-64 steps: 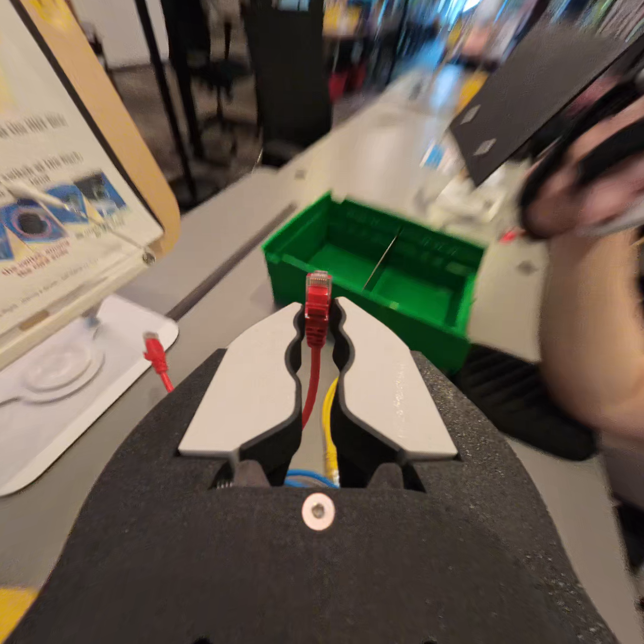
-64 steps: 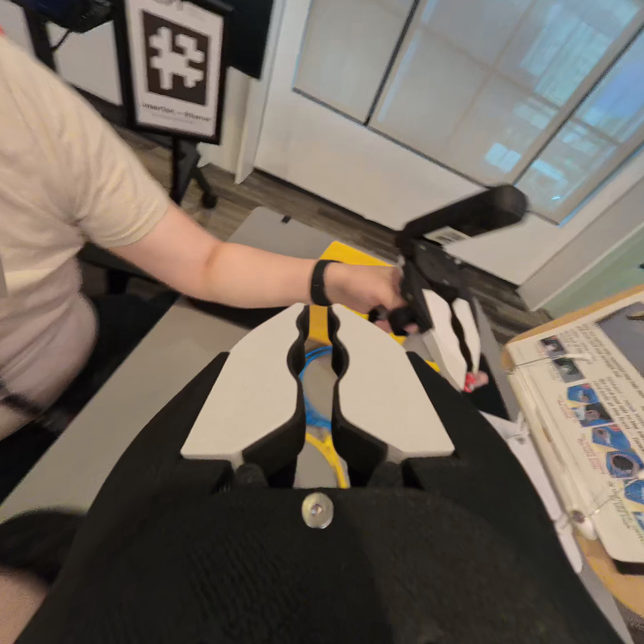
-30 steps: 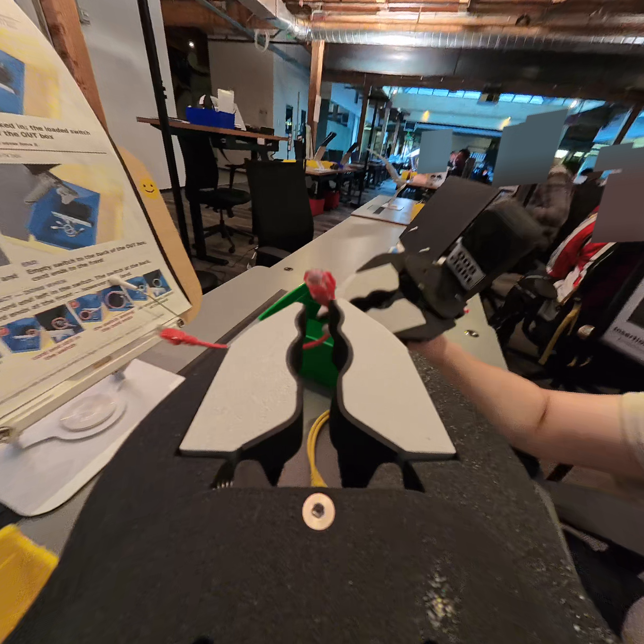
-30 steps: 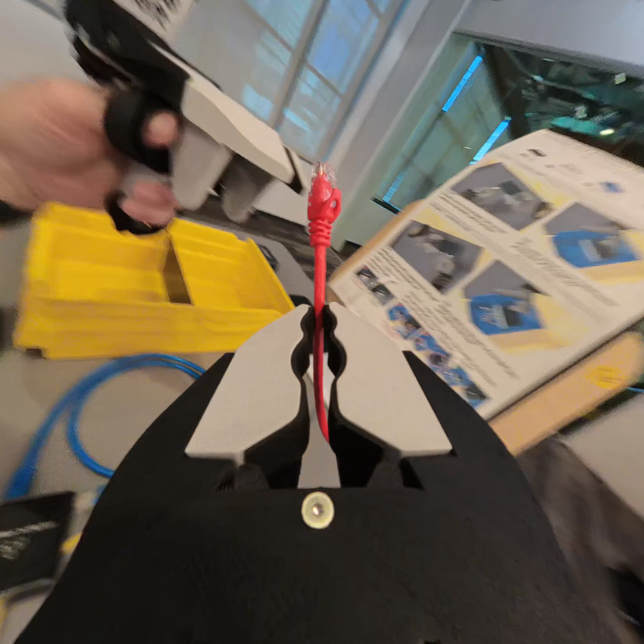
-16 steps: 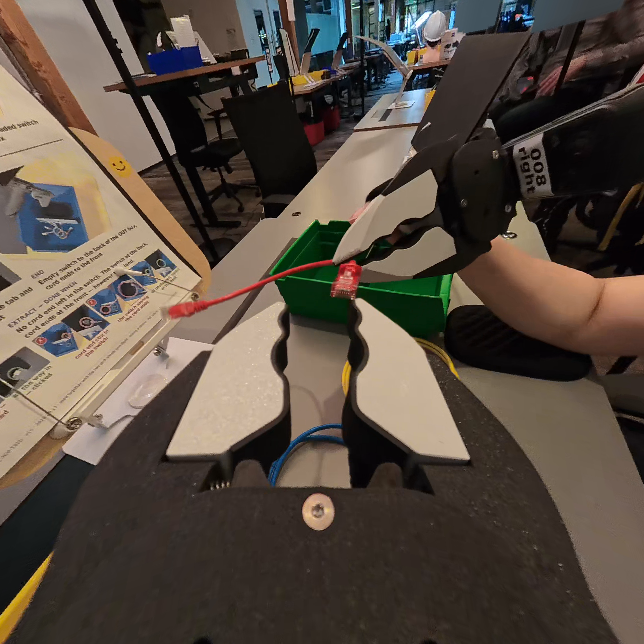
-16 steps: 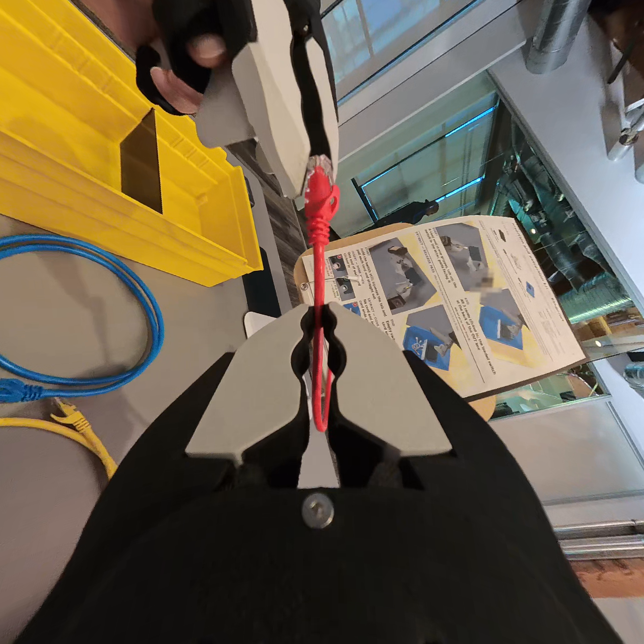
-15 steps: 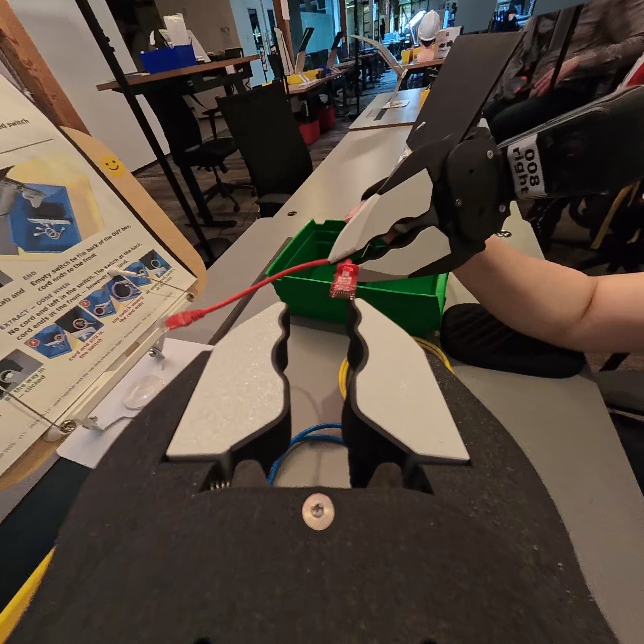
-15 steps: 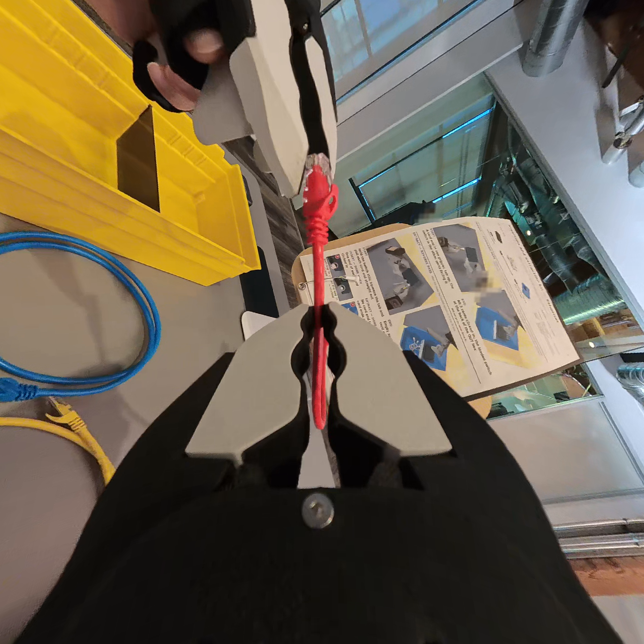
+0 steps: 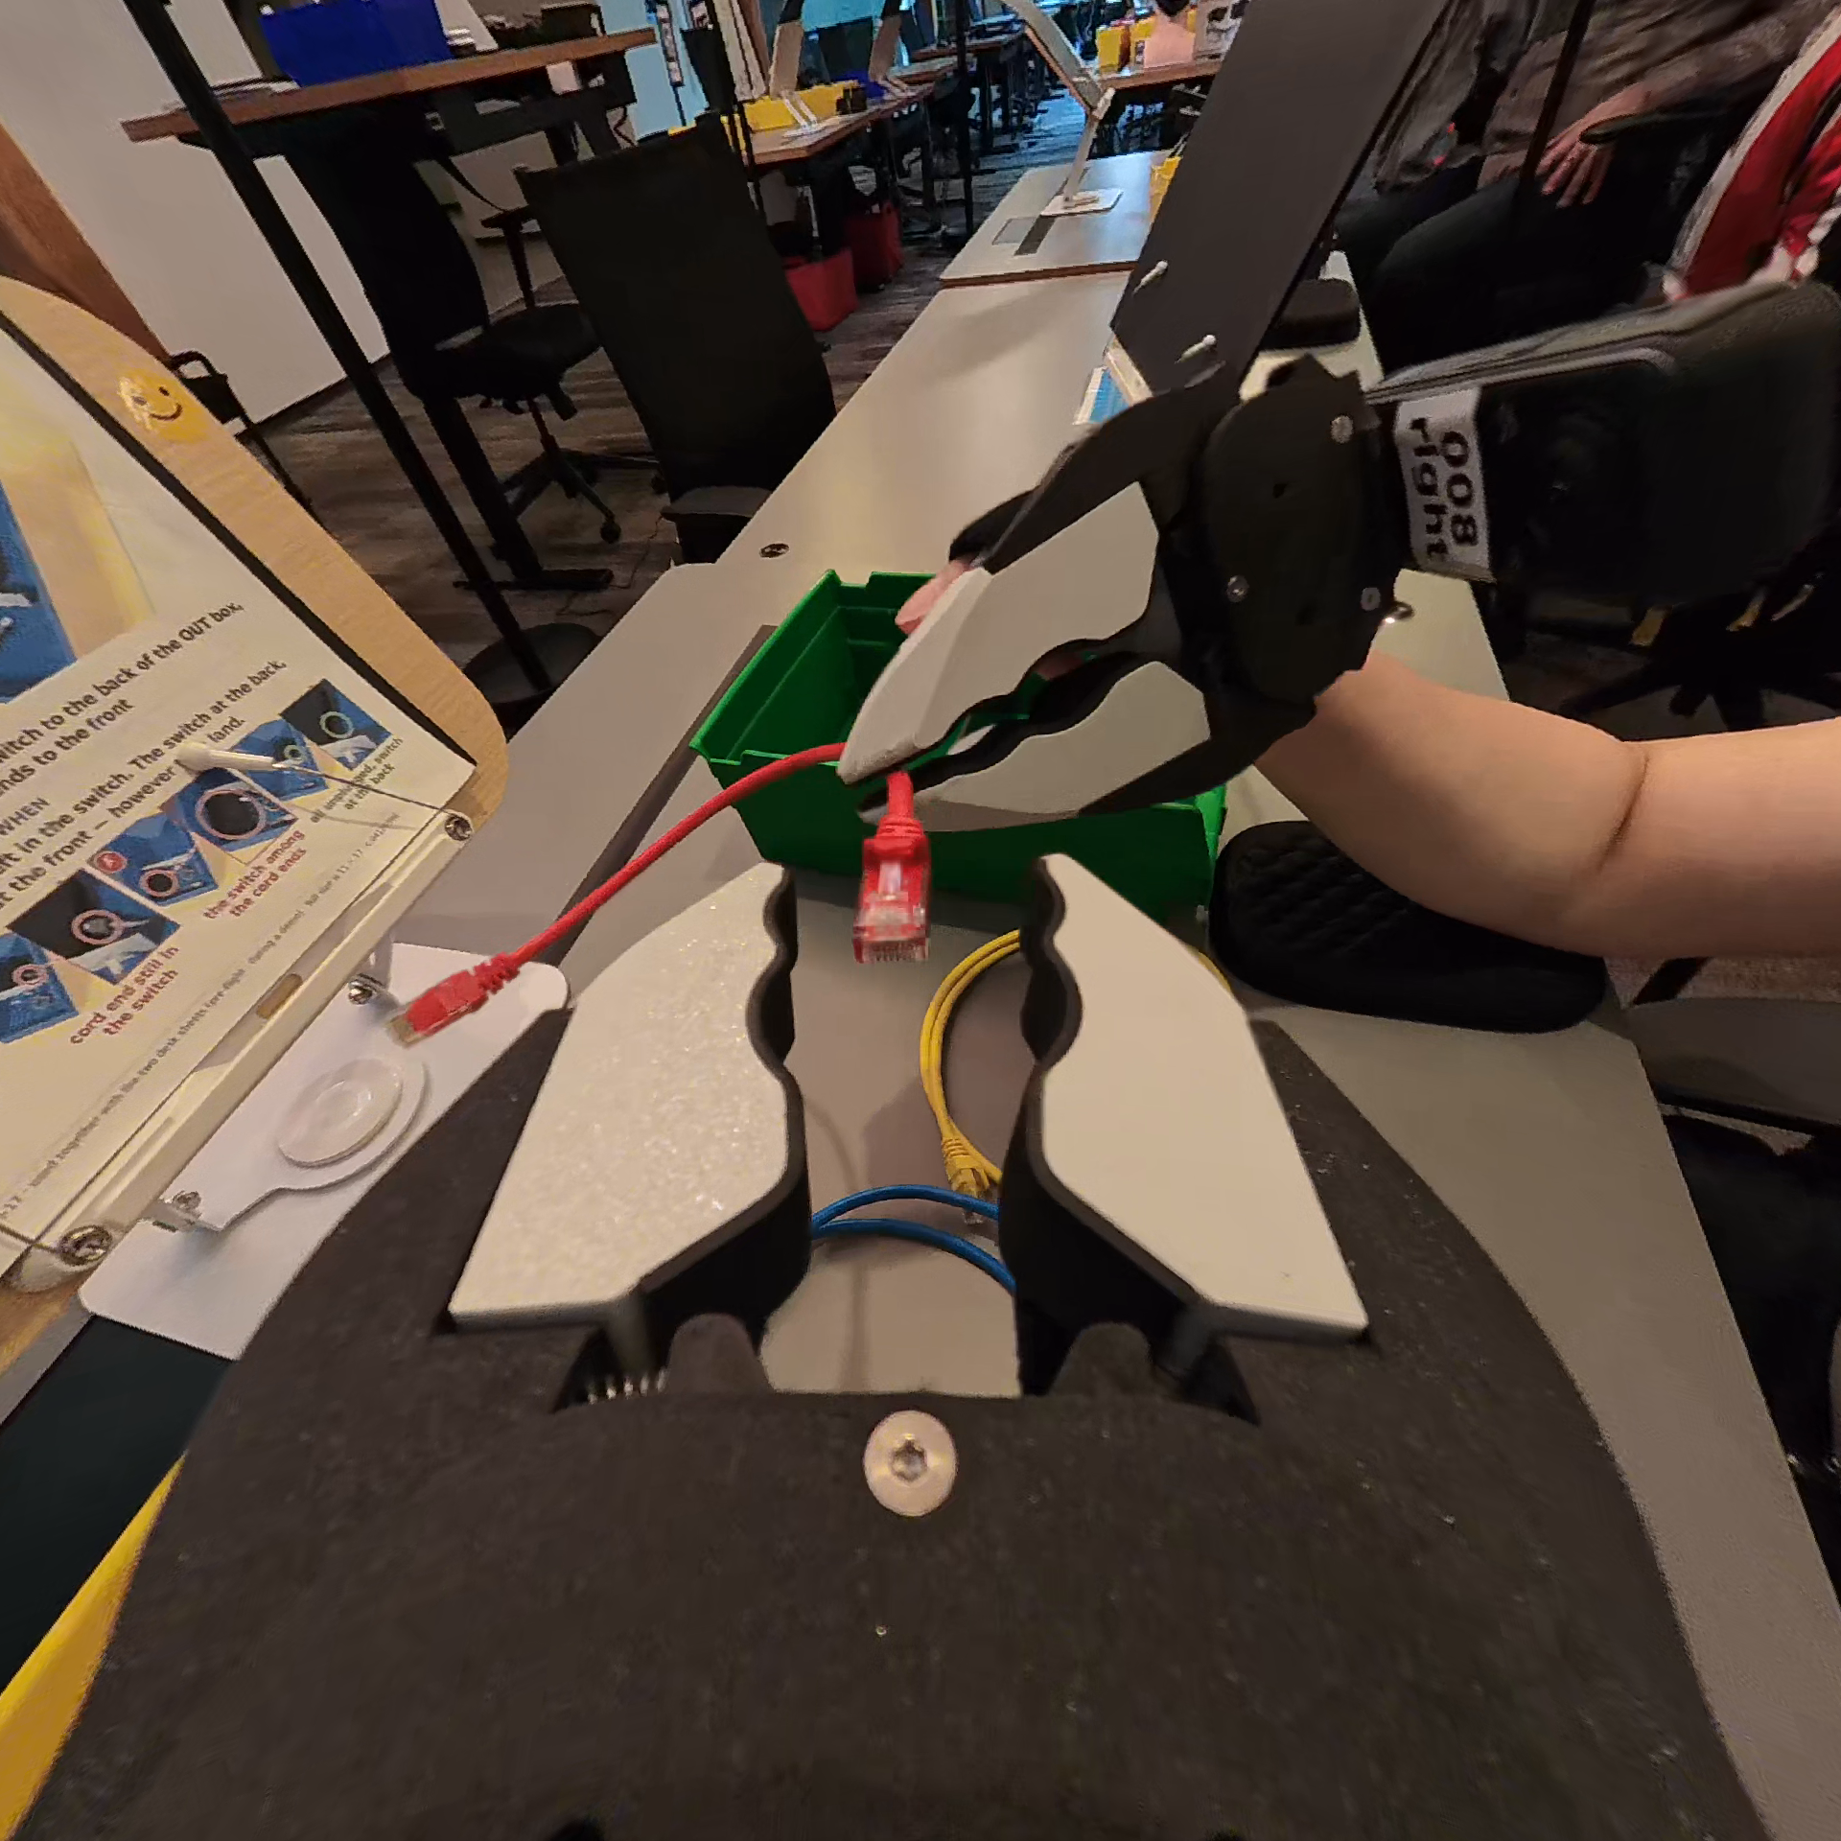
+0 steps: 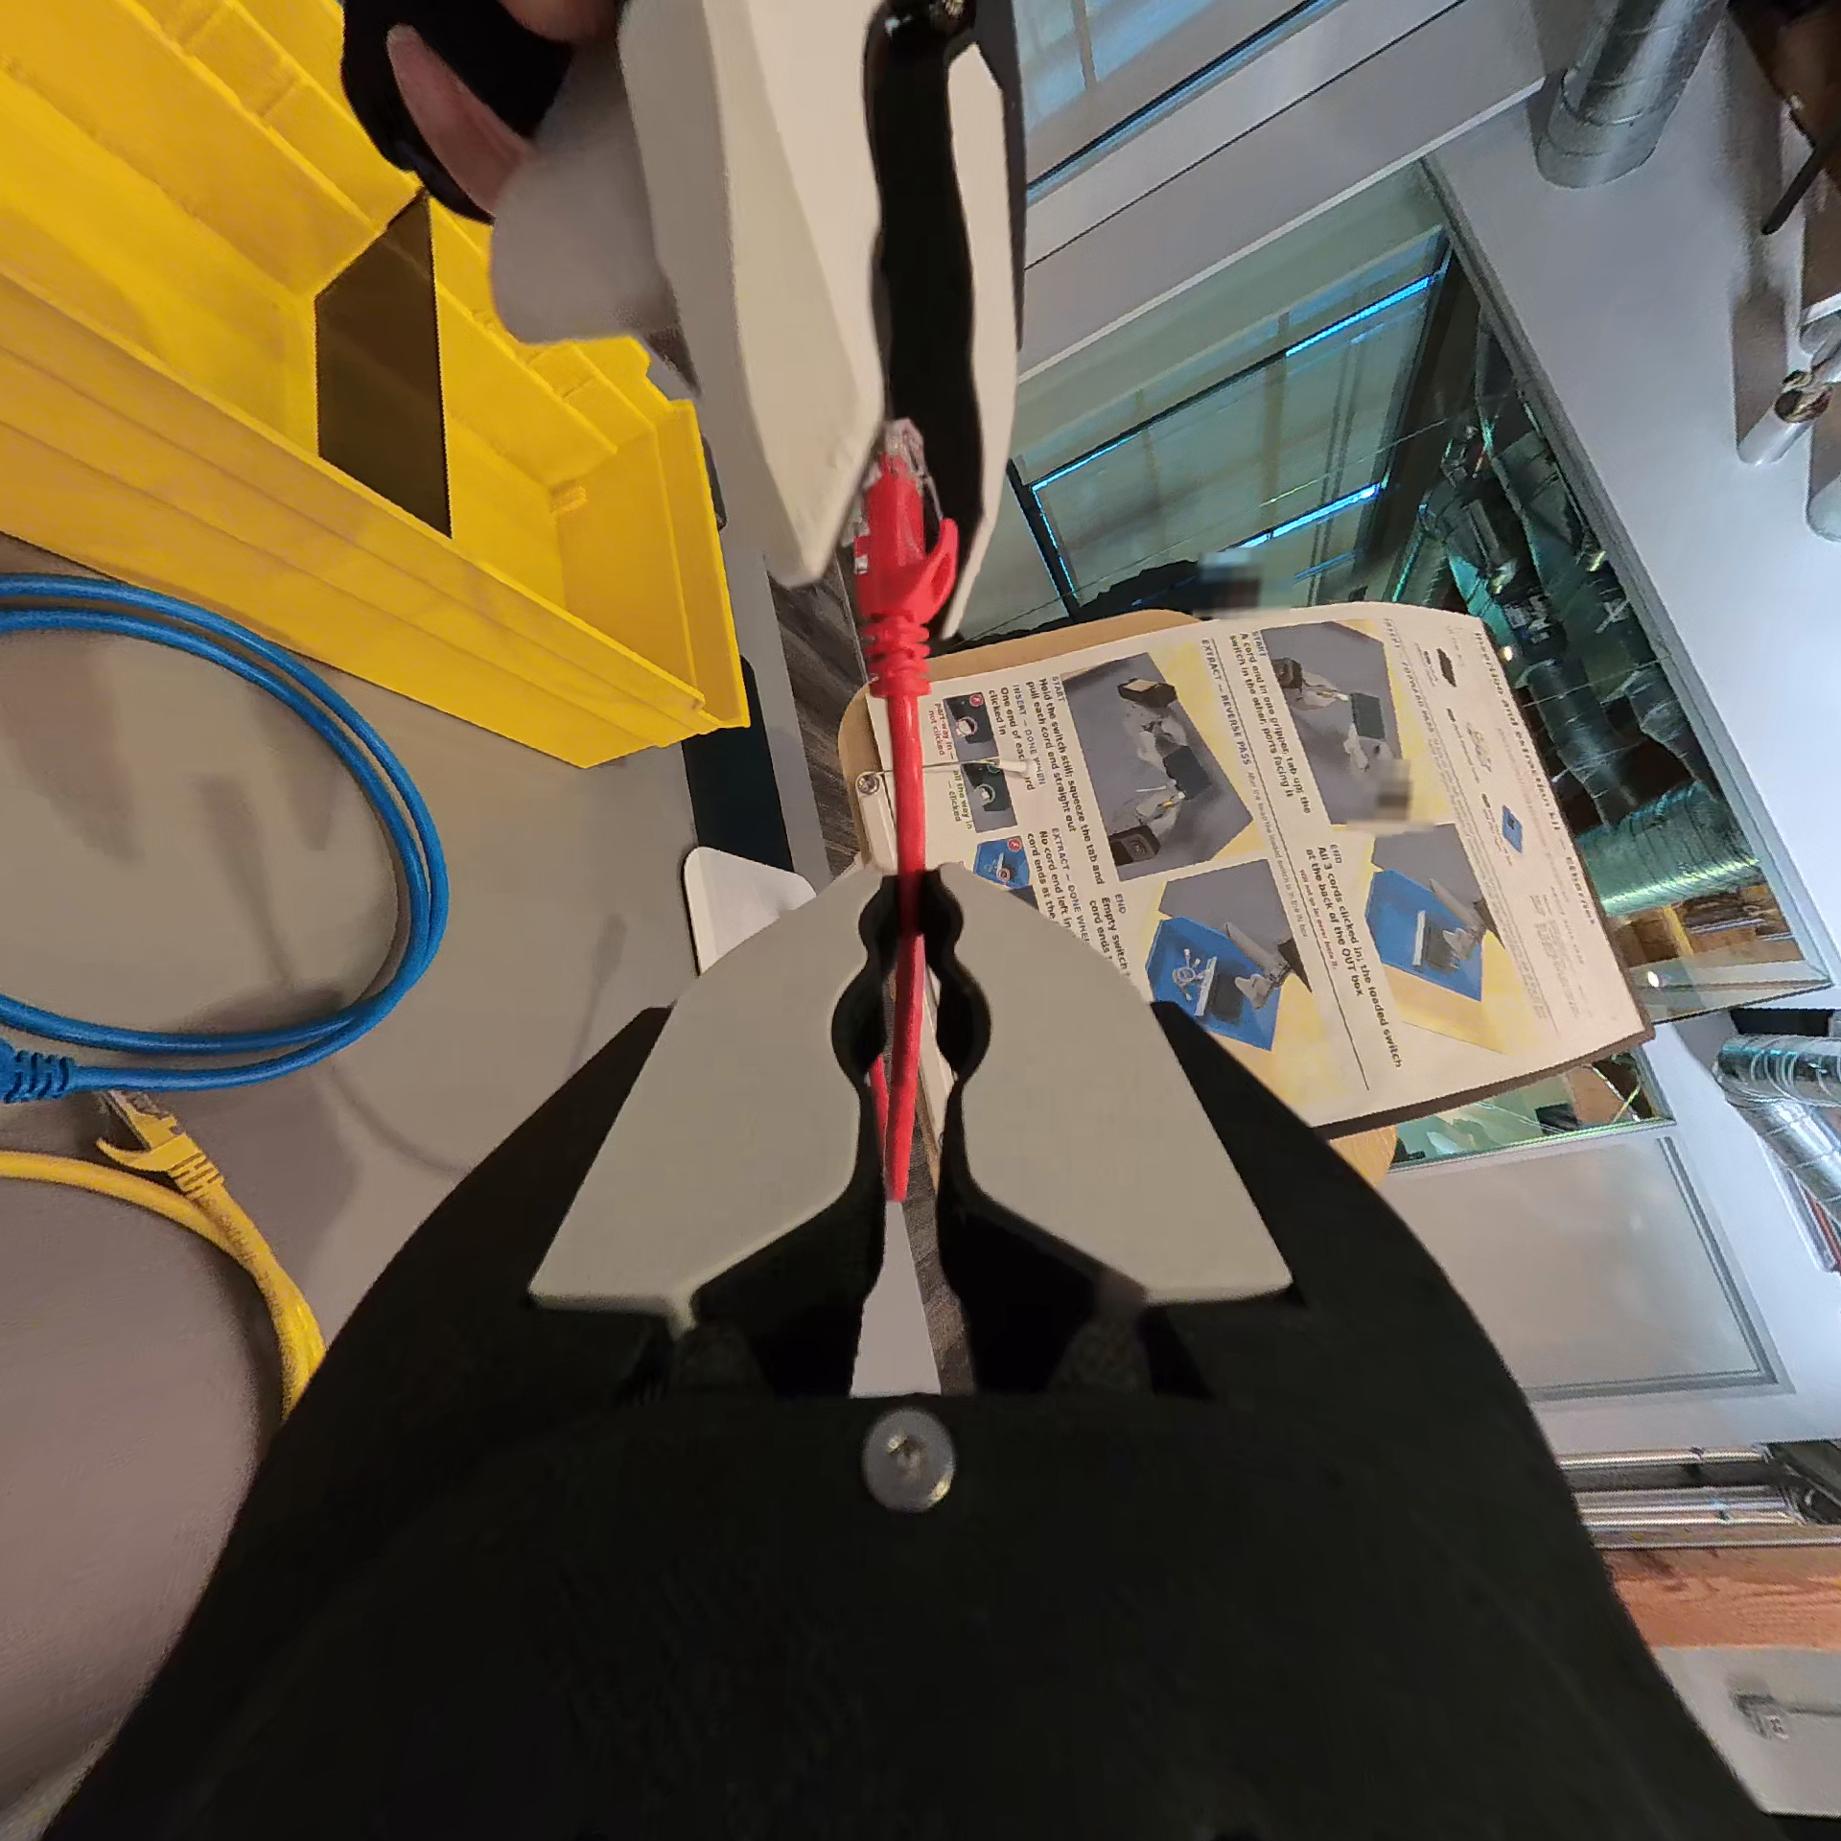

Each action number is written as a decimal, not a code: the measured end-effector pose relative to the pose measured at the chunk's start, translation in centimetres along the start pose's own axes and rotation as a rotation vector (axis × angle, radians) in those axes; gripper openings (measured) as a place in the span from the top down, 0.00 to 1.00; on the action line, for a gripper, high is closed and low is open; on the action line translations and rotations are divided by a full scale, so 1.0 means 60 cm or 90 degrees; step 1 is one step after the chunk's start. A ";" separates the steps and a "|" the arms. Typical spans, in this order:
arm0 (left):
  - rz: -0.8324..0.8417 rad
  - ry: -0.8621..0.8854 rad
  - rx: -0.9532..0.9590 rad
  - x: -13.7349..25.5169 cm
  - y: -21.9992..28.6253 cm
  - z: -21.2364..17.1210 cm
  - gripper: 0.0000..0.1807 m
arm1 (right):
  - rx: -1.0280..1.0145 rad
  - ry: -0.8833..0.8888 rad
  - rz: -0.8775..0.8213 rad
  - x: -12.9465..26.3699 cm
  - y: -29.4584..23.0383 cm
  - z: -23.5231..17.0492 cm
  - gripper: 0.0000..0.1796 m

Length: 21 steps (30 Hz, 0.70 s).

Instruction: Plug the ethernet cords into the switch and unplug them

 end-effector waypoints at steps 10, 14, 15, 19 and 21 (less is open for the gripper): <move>0.013 -0.024 0.012 -0.009 -0.008 -0.010 0.88 | -0.003 -0.006 0.000 -0.002 0.000 -0.002 0.97; 0.010 -0.023 0.013 -0.008 -0.007 -0.010 0.93 | 0.002 -0.005 0.003 -0.004 -0.004 -0.001 0.97; 0.007 -0.021 0.017 -0.008 -0.007 -0.010 0.93 | 0.003 -0.005 0.001 -0.004 -0.004 -0.001 0.97; 0.016 -0.019 0.032 -0.008 -0.011 -0.008 0.93 | -0.006 -0.001 -0.011 -0.007 -0.001 -0.002 0.97; 0.017 -0.005 0.074 -0.007 -0.015 -0.004 0.93 | -0.038 0.001 -0.013 -0.013 0.001 -0.005 0.97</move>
Point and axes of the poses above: each gripper's, where its closed fingertips meet, x back along the fingers, z out of its top, y = z × x across the jaws, the point moved 1 cm from there along x, back along the fingers, and after that the axes turned 7 degrees about -z, right-handed, at the moved point
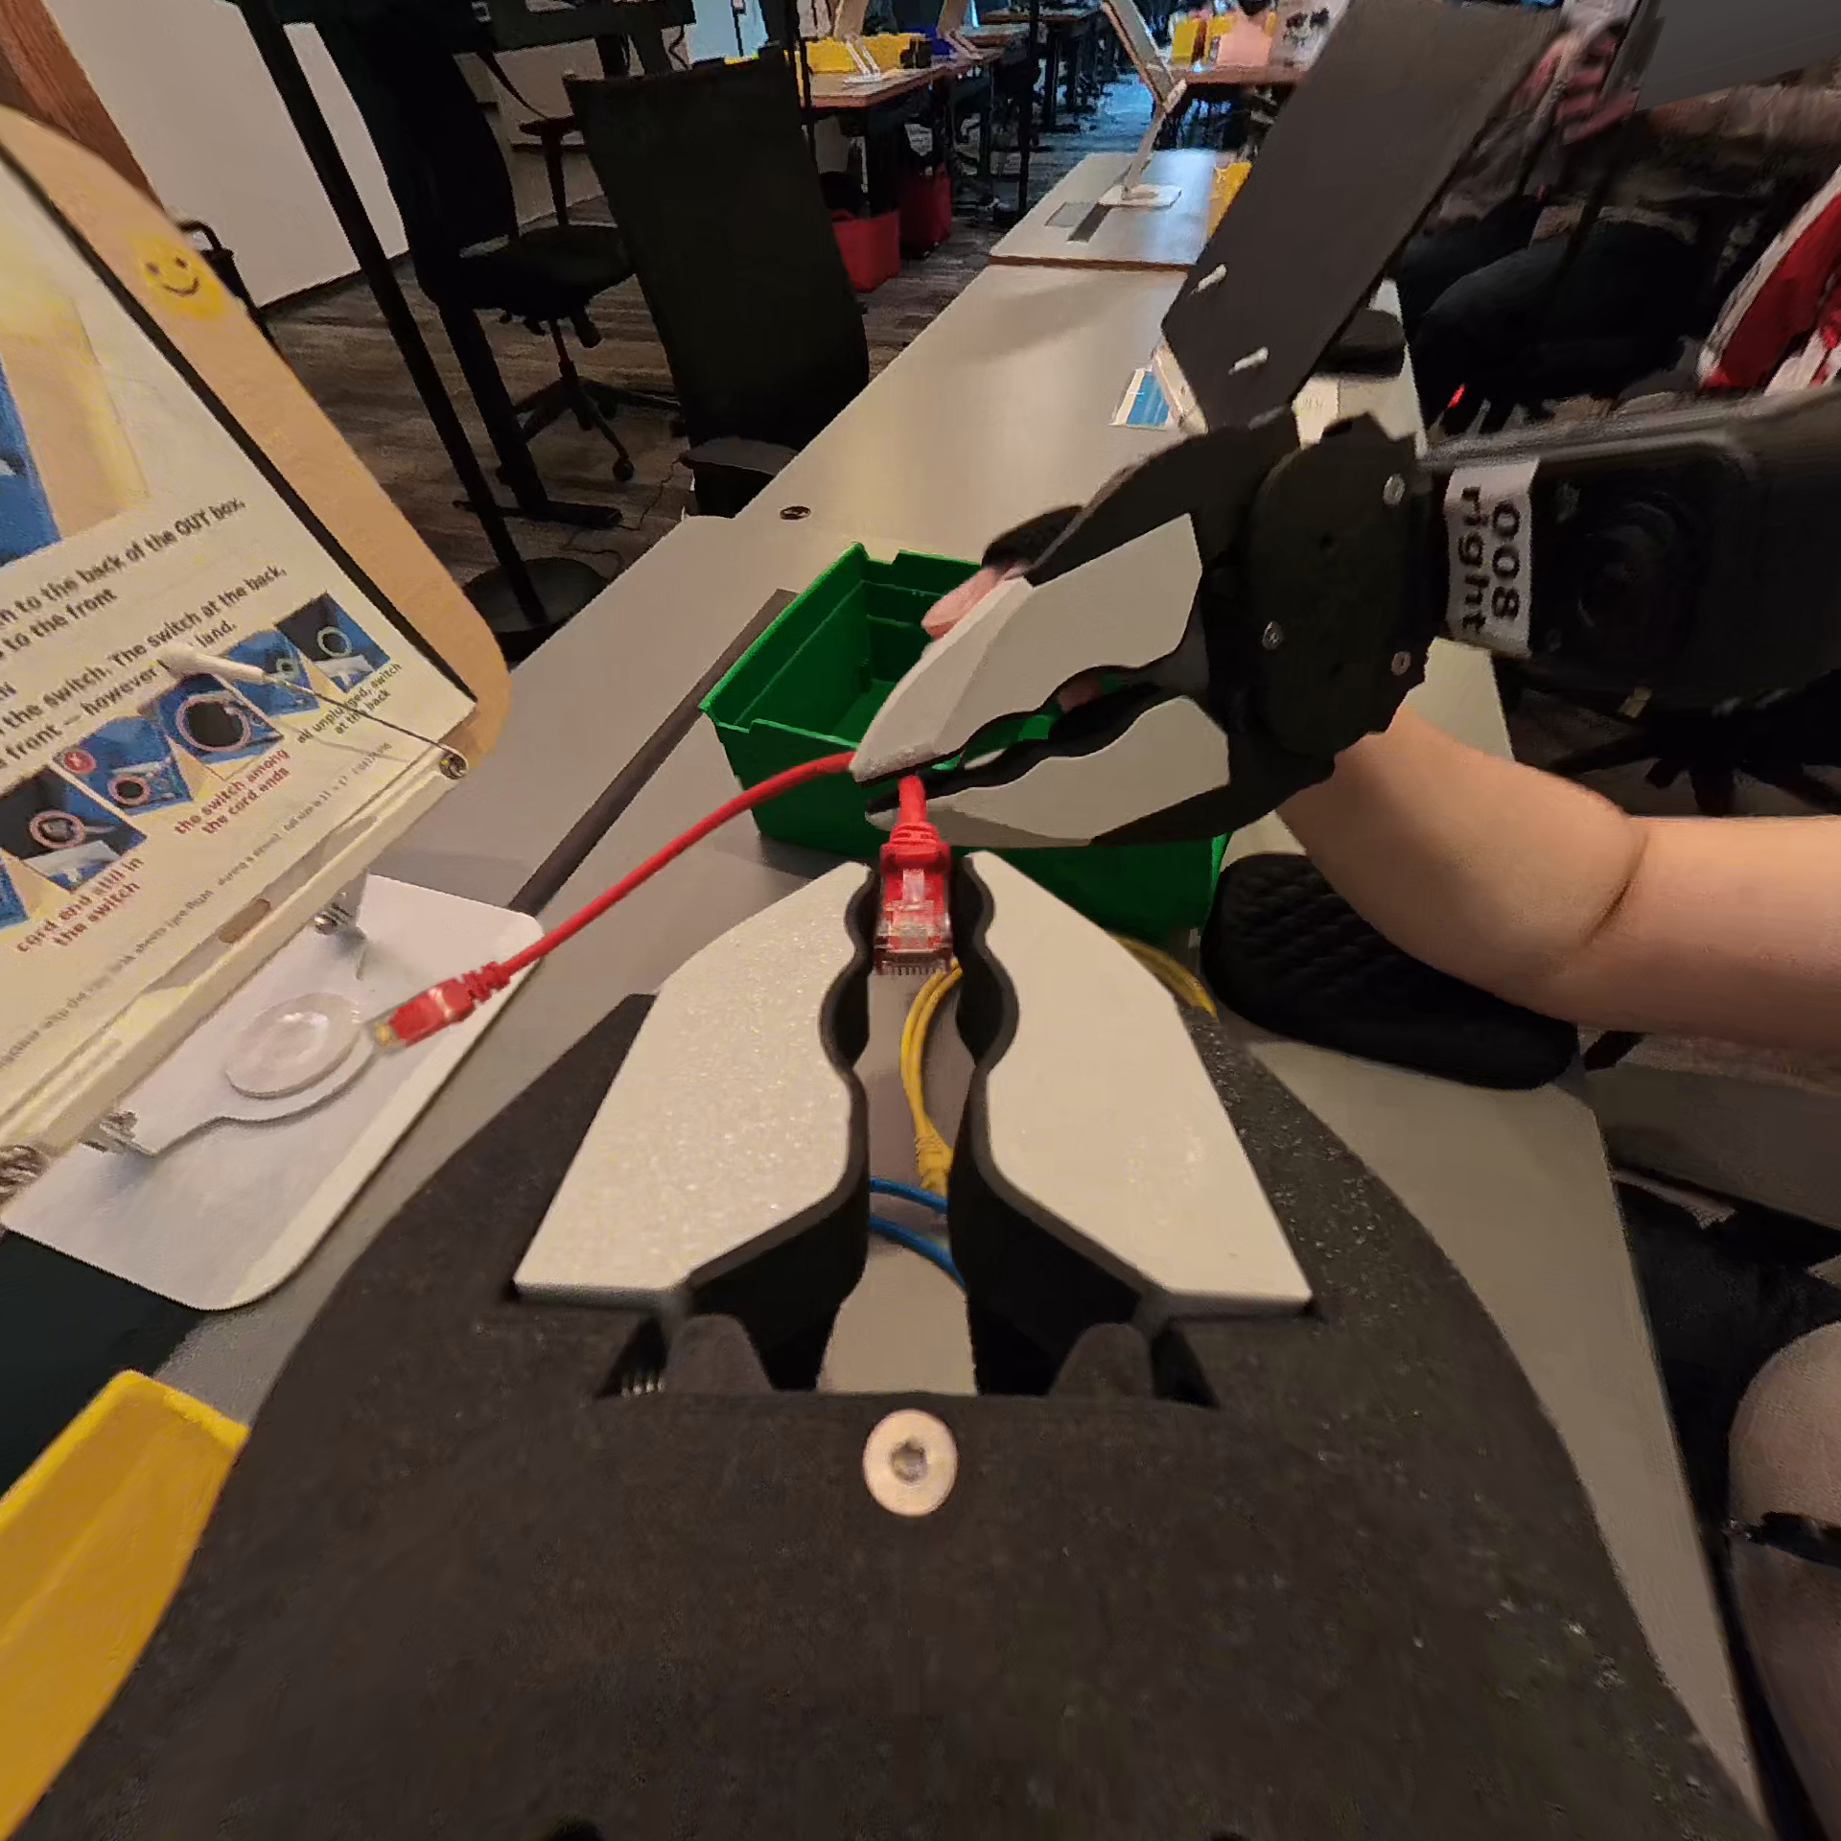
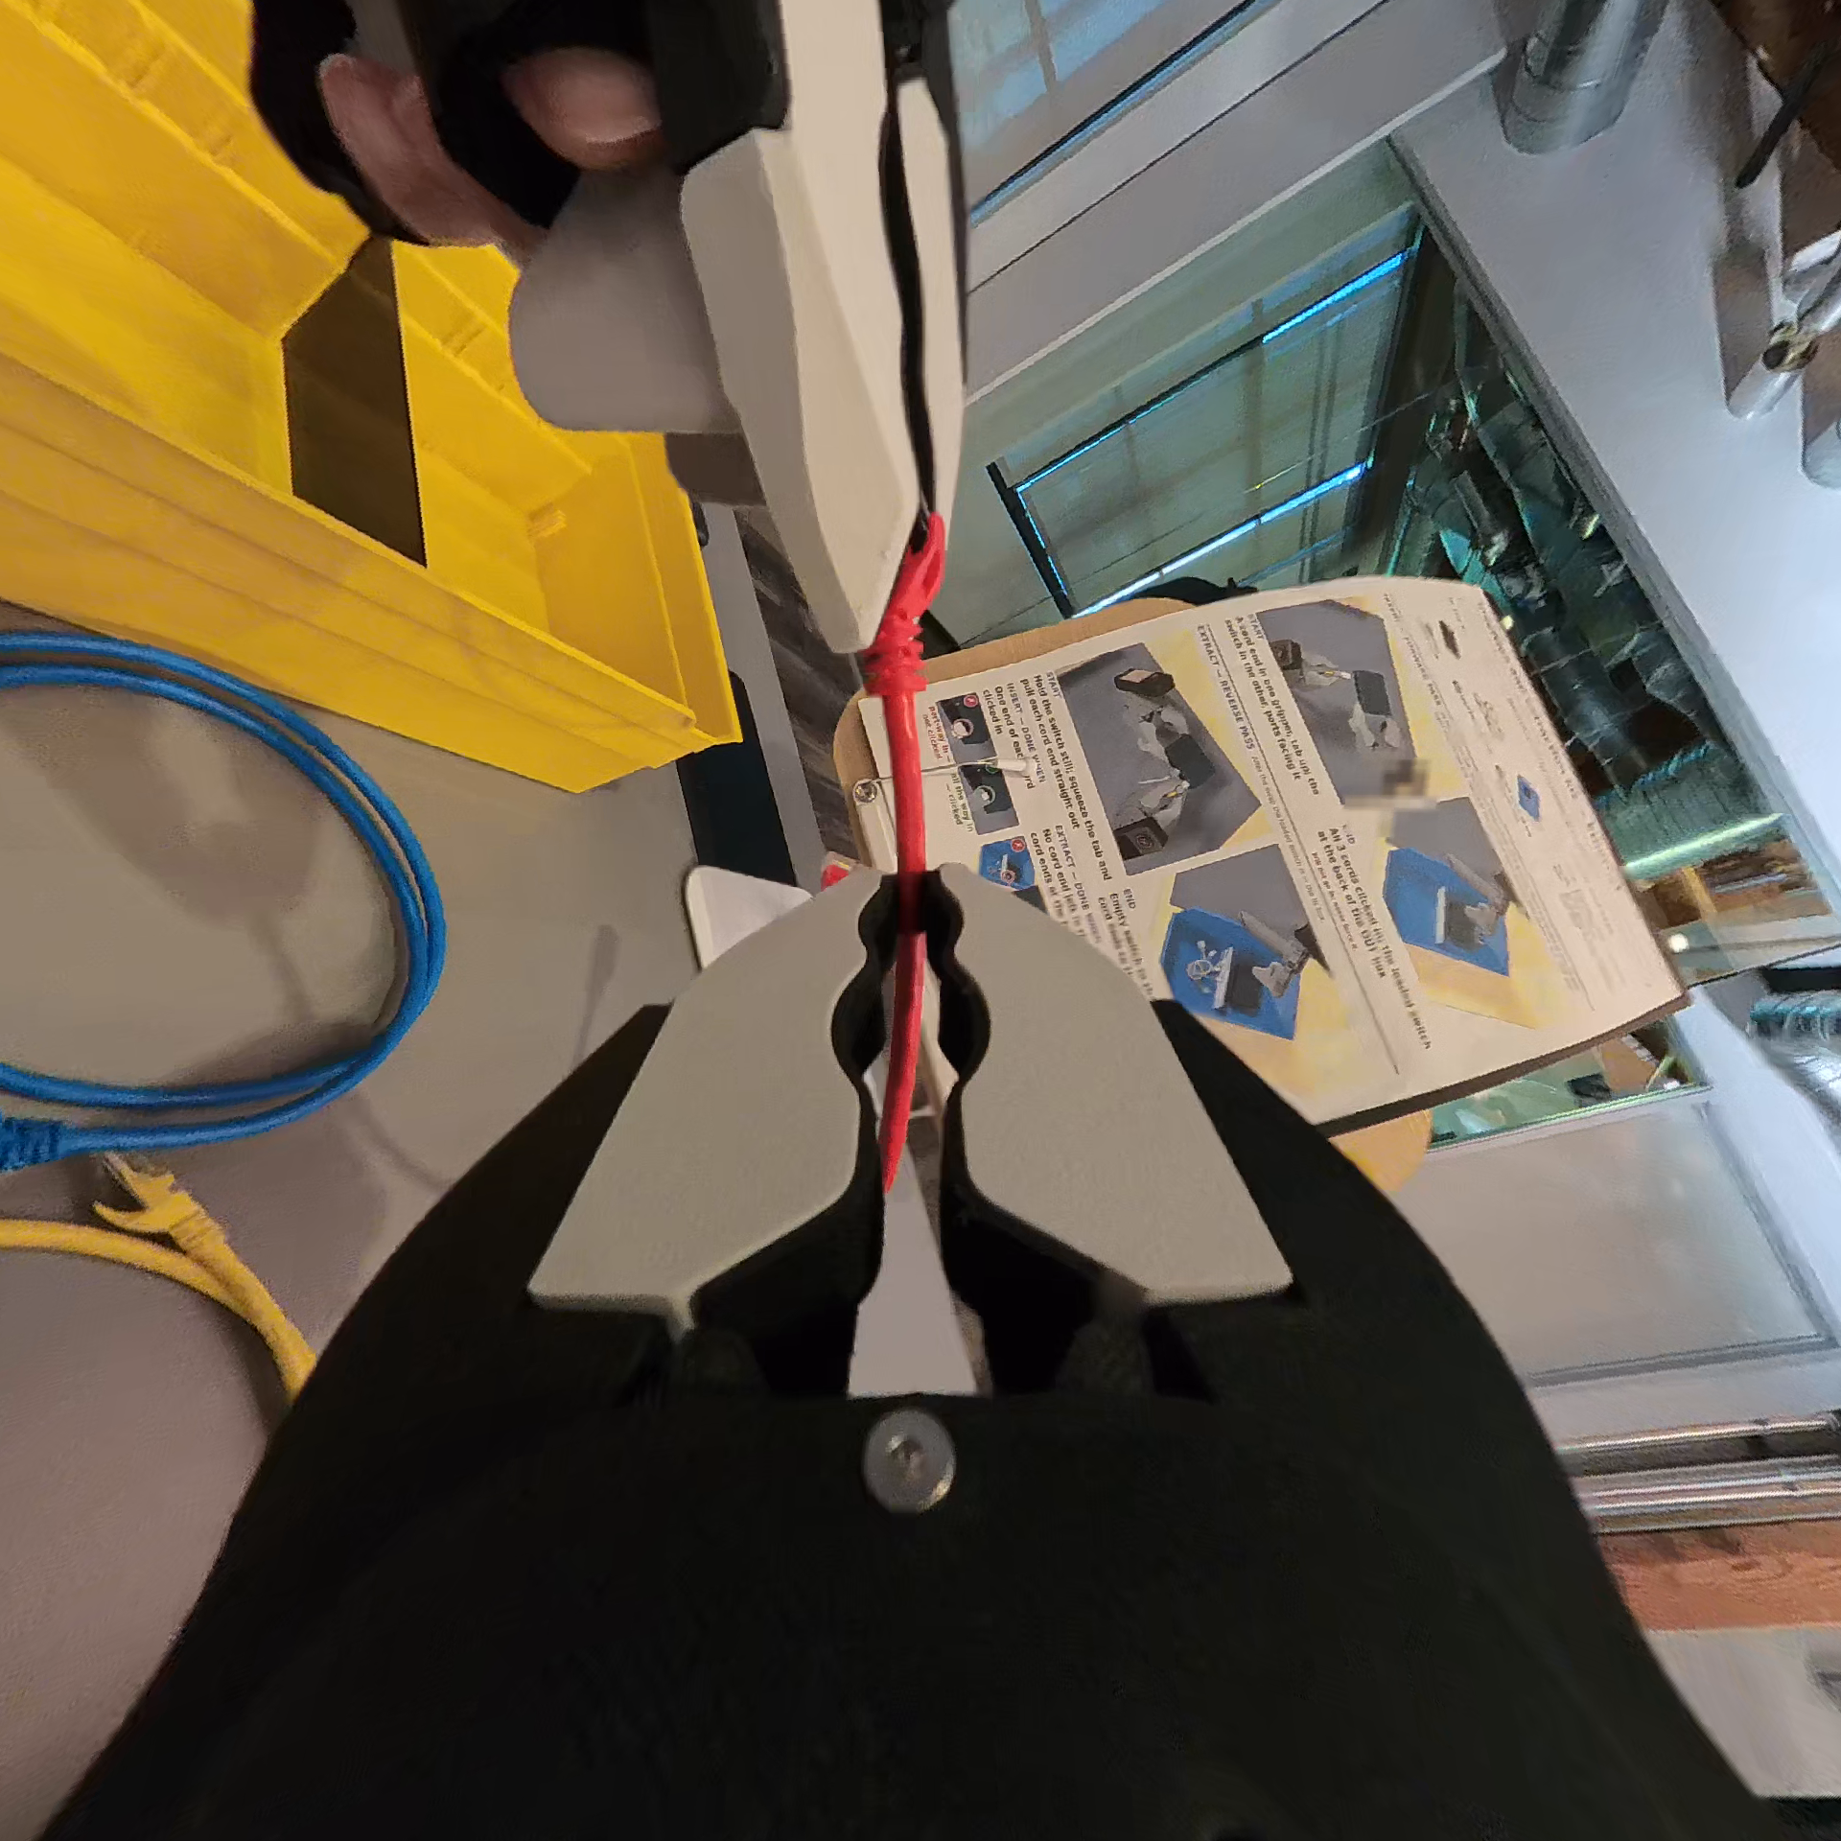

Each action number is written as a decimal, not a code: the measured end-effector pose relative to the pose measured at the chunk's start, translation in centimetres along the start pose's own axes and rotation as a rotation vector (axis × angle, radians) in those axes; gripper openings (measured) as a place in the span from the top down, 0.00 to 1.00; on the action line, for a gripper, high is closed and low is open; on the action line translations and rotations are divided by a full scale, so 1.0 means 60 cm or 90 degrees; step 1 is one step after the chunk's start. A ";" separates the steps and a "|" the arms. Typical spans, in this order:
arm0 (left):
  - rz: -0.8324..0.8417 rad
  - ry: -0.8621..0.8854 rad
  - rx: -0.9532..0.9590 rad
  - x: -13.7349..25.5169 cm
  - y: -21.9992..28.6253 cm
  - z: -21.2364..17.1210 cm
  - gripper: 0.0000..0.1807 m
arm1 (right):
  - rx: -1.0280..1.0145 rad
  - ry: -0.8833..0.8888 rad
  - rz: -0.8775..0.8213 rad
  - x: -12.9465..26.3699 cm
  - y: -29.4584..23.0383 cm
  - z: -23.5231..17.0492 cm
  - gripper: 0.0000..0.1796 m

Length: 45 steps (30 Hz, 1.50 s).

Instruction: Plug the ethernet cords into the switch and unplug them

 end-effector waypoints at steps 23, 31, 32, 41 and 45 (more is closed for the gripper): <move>-0.157 0.163 0.135 0.026 0.016 0.042 0.93 | -0.887 0.392 0.269 0.003 0.019 0.092 0.86; -0.182 0.119 0.108 0.023 0.039 0.036 0.93 | -0.939 0.447 0.364 0.020 0.023 0.100 0.95; -0.172 0.109 0.094 0.022 0.037 0.033 0.93 | -0.935 0.431 0.366 0.019 0.023 0.098 0.95; 0.250 -0.027 -0.329 0.034 -0.017 0.030 0.75 | -1.024 0.336 0.386 0.010 0.033 0.078 0.95; 0.325 -0.057 -0.508 0.017 -0.004 0.033 0.82 | -1.027 0.293 0.396 0.008 0.026 0.076 0.95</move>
Point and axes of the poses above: each gripper's, where its closed fingertips meet, x back along the fingers, z out of its top, y = z × x across the jaws, the point moved 1 cm from there along x, back along the fingers, and after that the axes turned 7 degrees about -z, right-handed, at the moved point
